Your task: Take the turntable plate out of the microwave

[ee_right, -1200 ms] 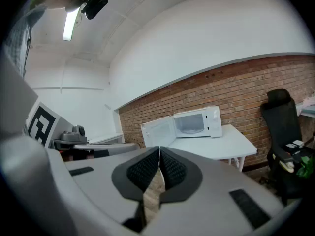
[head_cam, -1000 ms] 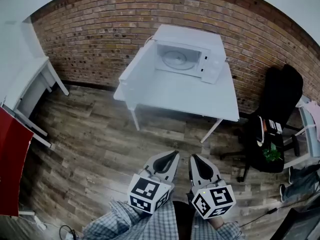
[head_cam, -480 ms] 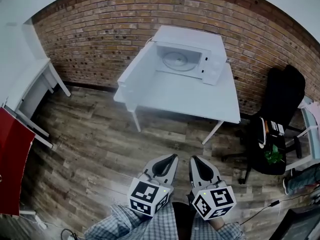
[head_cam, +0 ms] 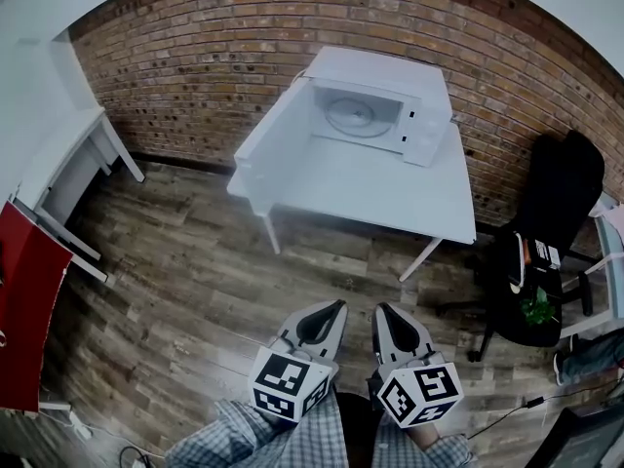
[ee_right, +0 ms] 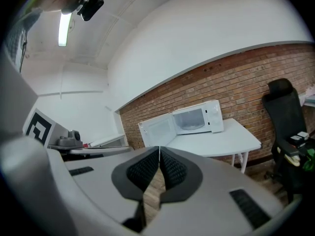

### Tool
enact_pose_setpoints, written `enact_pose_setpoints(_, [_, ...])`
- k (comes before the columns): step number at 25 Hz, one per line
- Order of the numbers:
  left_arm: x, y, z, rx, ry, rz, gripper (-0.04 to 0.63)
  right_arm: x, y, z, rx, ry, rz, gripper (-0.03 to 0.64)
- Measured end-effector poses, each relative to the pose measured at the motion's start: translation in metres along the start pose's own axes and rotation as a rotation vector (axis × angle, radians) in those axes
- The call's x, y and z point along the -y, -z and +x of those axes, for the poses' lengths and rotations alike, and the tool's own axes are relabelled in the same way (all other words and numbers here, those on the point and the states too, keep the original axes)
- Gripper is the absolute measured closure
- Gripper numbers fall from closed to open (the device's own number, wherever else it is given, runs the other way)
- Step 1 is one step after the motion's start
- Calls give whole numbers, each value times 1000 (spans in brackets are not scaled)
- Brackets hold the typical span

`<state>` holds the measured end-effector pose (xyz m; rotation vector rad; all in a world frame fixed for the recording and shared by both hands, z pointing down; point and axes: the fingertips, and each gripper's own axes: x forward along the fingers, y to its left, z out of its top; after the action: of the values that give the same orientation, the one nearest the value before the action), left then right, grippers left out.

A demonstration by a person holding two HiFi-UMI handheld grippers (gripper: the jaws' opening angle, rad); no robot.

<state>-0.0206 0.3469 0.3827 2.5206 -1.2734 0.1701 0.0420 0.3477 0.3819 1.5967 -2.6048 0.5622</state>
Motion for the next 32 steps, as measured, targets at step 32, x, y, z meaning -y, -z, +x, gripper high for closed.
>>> enact_pose_setpoints(32, [-171, -74, 256, -138, 156, -14, 584, 135, -70, 262, -80, 155, 70, 597])
